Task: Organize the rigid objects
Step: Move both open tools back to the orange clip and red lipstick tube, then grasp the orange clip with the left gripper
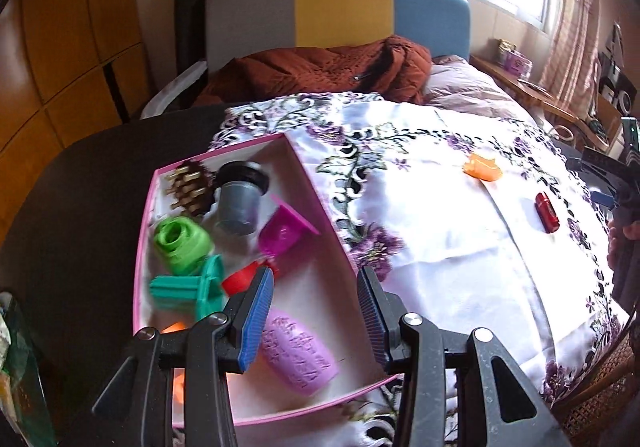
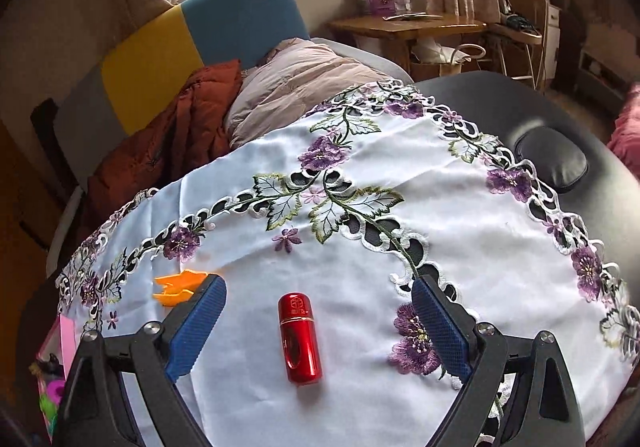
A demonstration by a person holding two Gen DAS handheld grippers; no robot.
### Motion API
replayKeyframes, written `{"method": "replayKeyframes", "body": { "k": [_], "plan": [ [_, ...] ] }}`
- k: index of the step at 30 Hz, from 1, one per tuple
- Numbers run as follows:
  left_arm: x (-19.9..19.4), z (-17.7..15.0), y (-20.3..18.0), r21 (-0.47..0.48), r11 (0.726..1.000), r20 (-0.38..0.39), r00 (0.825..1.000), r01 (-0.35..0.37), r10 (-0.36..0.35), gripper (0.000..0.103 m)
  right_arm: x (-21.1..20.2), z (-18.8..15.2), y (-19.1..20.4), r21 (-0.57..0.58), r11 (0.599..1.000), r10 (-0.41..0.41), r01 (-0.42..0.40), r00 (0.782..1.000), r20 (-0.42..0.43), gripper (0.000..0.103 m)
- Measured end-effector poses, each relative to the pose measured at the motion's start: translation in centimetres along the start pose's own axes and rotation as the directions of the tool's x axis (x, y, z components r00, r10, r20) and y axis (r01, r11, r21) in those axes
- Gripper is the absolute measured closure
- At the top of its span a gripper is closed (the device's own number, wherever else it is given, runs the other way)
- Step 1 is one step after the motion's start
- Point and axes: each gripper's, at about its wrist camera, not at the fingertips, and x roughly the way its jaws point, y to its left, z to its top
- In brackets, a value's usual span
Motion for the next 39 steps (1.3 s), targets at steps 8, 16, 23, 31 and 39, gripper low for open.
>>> {"method": "replayKeyframes", "body": {
  "k": [8,16,23,31,39],
  "plan": [
    [1.4,1.2,-4.0,0.083,0.995,-0.013,0.999,0.050,-0.049,0.059,0.2,0.3,-1.5,0.078,0.997,0.003,-0.001,1.000,-0.023,0.006],
    [3.0,2.1,-7.2,0.139,0.986,-0.033,0.996,0.088,-0.085,0.059,0.4,0.4,-2.1,0.104,0.995,0.001,0.002,0.999,-0.032,0.006],
    [4.7,3.1,-9.9,0.172,0.975,-0.057,0.990,0.137,-0.129,0.059,0.3,0.6,-2.6,0.136,0.991,-0.009,0.013,1.000,-0.025,0.006],
    [7.0,5.6,-13.8,0.202,0.956,-0.080,0.976,0.213,-0.201,0.056,0.4,0.7,-3.6,0.188,0.982,-0.006,0.013,0.999,-0.035,0.006],
    [10.7,8.5,-17.5,0.252,0.924,-0.124,0.957,0.286,-0.262,0.031,0.9,0.7,-3.6,0.198,0.980,0.026,-0.014,0.998,-0.058,0.006]
  ]
}}
